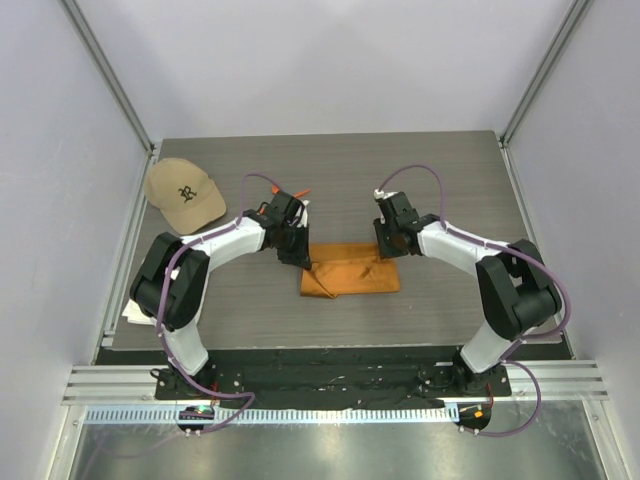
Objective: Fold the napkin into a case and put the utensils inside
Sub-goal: Smooth out the 2/3-rectangle-folded napkin at the center of the board.
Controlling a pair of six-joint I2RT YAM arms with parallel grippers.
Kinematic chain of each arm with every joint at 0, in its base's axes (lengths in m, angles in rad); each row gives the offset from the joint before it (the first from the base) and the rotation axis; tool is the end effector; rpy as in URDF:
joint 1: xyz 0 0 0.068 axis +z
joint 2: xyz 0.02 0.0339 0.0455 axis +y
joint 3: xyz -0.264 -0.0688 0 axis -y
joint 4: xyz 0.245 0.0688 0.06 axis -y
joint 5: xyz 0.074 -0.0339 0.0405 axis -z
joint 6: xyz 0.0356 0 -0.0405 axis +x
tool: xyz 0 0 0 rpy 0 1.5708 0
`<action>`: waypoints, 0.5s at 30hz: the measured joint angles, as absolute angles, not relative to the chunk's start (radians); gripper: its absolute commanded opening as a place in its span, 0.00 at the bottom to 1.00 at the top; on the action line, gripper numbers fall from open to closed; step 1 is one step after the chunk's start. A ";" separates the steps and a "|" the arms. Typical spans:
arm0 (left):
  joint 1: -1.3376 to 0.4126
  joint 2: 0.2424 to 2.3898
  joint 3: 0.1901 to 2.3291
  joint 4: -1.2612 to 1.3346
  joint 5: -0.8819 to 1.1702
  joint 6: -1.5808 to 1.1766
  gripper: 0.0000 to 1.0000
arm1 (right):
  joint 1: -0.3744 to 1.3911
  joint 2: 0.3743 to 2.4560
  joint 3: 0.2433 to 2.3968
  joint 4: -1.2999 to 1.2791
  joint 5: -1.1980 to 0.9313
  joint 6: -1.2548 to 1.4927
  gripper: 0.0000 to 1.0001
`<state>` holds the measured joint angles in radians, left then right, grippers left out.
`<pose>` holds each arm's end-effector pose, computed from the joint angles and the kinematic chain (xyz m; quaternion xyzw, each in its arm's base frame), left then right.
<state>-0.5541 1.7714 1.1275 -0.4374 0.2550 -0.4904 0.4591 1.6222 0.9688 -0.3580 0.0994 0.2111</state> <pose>0.2976 -0.1947 0.1774 0.0614 0.9609 -0.2268 0.1468 0.2908 0.1398 0.1831 -0.1051 0.9543 0.0456 0.2761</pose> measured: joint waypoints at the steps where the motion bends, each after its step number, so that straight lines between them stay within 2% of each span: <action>1: -0.554 1.771 1.127 -0.437 0.255 -0.490 0.00 | 0.459 1.633 0.973 -0.355 0.099 0.211 0.30; 7: -0.554 1.771 1.127 -0.437 0.258 -0.490 0.00 | 0.459 1.686 0.975 -0.344 0.099 0.204 0.24; 14: -0.554 1.771 1.127 -0.437 0.262 -0.490 0.00 | 0.459 1.703 0.976 -0.319 0.098 0.192 0.22; 15: -0.554 1.771 1.127 -0.437 0.262 -0.490 0.00 | 0.459 1.703 0.976 -0.316 0.098 0.192 0.18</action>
<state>-0.5541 1.7714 1.1275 -0.4366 0.2619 -0.4904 0.4591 1.7027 0.9764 -0.3157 0.0978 0.1917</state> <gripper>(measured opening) 0.055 0.223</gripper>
